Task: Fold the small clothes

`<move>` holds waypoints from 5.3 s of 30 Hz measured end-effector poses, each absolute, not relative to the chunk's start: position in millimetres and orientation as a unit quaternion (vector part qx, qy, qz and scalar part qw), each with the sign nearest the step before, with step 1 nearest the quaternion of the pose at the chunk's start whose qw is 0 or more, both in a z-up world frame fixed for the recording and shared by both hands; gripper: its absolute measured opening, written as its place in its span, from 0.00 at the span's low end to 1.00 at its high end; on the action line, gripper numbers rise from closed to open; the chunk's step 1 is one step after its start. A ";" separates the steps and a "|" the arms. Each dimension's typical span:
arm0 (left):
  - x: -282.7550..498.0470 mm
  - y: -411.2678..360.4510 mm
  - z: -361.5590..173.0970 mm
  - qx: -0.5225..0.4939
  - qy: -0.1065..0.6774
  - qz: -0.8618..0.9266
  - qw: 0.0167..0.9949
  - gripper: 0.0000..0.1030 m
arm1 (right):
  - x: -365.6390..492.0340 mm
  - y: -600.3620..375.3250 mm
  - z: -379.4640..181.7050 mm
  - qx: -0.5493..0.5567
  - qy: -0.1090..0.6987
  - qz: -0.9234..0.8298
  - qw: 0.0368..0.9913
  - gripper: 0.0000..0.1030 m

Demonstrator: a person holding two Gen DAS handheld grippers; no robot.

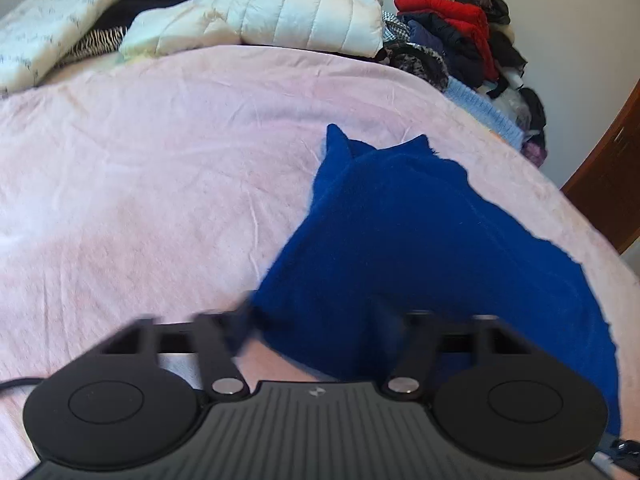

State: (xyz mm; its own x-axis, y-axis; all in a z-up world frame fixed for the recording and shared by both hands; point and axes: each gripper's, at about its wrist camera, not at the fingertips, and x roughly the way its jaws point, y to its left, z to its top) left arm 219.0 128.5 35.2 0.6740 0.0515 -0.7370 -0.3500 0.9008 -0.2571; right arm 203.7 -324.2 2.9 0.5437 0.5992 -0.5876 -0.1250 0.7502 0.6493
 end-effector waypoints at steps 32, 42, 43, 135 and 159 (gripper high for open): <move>234.7 32.1 38.5 0.098 0.326 0.083 0.937 0.87 | 244.0 -298.5 25.3 0.097 0.390 0.174 0.899 0.13; 229.9 47.7 18.4 0.059 0.338 0.075 0.936 0.88 | 240.0 -316.3 24.6 0.116 0.411 0.161 0.890 0.32; 229.3 47.9 18.2 0.058 0.337 0.075 0.937 0.88 | 239.9 -314.8 31.2 0.115 0.407 0.150 0.894 0.42; 190.0 -45.2 42.4 -0.077 0.217 -0.105 0.967 0.06 | 404.1 -146.1 48.9 0.163 0.469 0.359 0.791 0.19; 228.0 -184.6 15.4 -0.015 0.319 -0.188 0.929 0.05 | 391.6 -318.1 30.6 0.189 0.429 0.265 0.842 0.26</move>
